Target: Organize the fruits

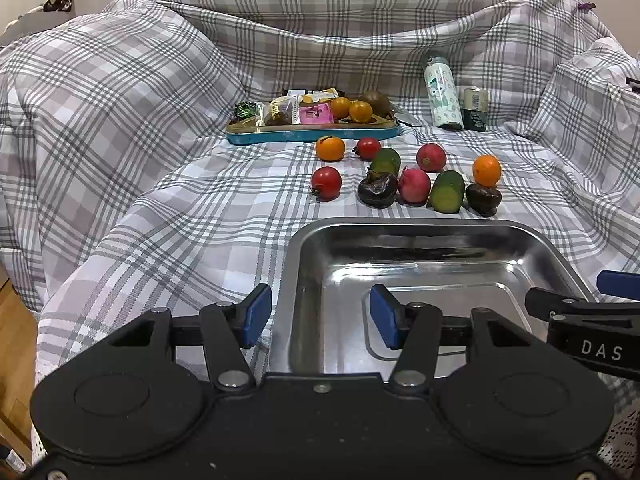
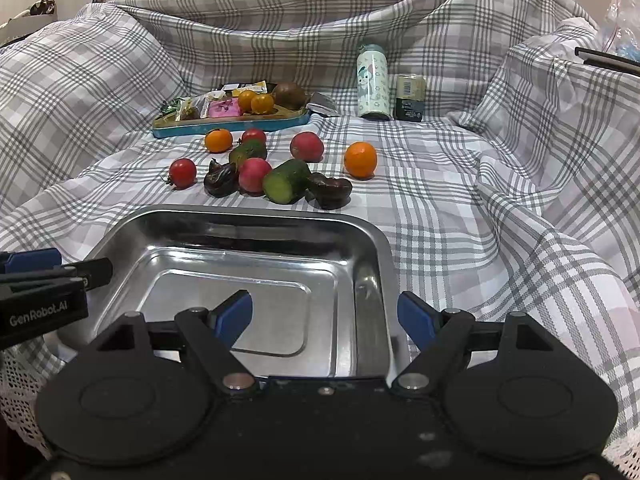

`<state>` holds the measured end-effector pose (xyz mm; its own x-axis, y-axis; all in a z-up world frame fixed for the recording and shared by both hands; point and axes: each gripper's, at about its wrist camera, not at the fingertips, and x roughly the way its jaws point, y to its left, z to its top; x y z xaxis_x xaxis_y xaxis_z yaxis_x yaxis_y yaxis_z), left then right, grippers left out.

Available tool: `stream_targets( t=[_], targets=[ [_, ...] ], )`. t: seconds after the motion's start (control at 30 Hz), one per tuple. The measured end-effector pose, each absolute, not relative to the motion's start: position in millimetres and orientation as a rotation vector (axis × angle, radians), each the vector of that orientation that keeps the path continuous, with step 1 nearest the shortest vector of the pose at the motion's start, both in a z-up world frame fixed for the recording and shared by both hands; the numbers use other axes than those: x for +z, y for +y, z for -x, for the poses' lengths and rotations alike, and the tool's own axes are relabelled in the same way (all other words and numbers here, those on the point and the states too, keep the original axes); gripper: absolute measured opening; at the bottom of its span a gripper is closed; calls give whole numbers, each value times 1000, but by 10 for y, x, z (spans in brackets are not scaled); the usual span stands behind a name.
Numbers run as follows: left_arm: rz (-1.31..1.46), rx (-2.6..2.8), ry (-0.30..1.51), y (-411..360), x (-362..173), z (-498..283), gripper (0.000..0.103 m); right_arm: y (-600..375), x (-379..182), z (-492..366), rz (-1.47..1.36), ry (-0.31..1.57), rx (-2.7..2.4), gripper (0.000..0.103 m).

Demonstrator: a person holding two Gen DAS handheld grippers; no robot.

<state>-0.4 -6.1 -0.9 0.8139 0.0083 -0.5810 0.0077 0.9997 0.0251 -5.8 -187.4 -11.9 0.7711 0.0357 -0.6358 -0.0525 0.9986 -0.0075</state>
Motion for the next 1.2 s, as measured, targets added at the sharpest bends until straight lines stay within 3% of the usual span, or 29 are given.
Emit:
stream_targets(
  t=[1.2],
  targets=[
    [-67,-38,625,-134,-30,12,59,-1854,-125,62,32,689,55,83]
  ],
)
